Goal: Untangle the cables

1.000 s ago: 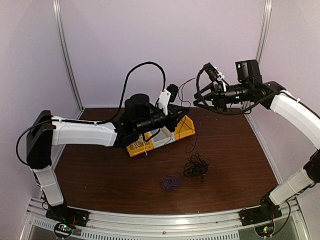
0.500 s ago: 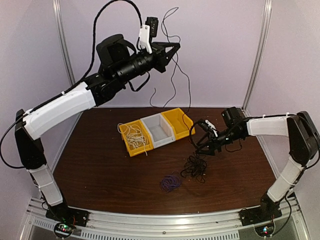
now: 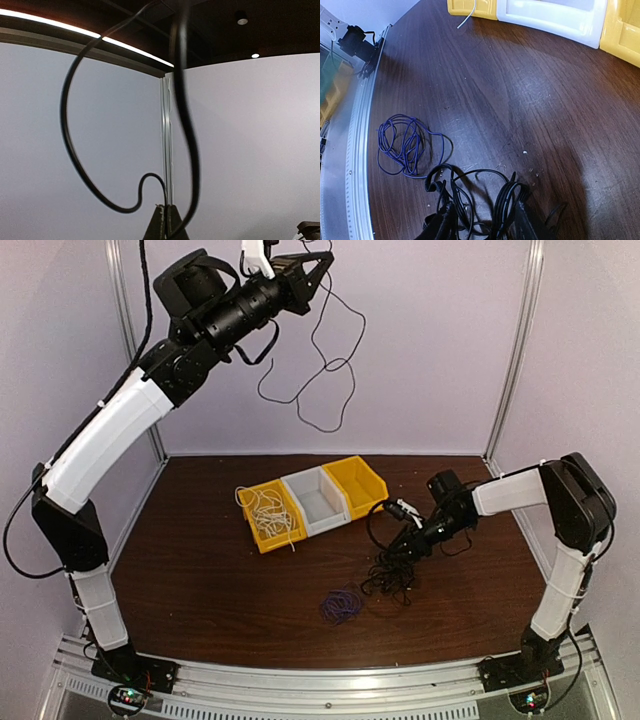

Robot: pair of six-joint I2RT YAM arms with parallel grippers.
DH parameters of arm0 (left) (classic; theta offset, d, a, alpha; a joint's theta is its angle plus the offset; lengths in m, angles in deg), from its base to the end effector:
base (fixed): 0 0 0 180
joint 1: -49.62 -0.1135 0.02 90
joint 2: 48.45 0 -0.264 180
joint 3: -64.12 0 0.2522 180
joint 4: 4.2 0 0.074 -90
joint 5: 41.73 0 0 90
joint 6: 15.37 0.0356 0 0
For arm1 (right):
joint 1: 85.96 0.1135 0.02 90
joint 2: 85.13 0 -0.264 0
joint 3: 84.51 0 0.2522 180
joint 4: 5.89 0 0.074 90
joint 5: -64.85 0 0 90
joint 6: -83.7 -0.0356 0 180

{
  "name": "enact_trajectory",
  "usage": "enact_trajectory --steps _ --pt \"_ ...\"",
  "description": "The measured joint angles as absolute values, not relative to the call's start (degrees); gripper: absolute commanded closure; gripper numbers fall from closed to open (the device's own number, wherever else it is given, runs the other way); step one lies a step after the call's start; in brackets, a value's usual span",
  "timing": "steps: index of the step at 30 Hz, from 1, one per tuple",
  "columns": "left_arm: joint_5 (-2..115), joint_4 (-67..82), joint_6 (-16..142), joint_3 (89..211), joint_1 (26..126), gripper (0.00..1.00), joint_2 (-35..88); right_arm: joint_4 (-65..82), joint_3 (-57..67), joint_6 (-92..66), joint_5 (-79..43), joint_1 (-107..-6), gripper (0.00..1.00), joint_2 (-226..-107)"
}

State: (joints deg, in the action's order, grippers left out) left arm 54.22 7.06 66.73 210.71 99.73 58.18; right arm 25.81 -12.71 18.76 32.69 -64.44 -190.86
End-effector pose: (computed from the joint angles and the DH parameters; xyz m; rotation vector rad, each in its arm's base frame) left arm 0.2440 -0.2976 0.5810 0.4938 1.0072 -0.9651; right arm 0.3045 0.1525 0.1422 -1.2082 2.0848 1.3053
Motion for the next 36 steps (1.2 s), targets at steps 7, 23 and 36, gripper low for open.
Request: enact_trajectory --steps 7,23,36 --pt "52.39 9.86 66.79 204.48 96.86 1.00 58.42 28.72 -12.23 19.39 30.53 -64.47 0.47 -185.62" --pt "51.07 7.32 65.28 189.49 93.34 1.00 60.28 23.64 3.38 10.17 16.34 -68.27 0.39 -184.39" --pt "51.73 6.08 64.02 187.76 91.40 1.00 64.10 21.11 23.44 0.77 5.98 -68.33 0.59 -210.05"
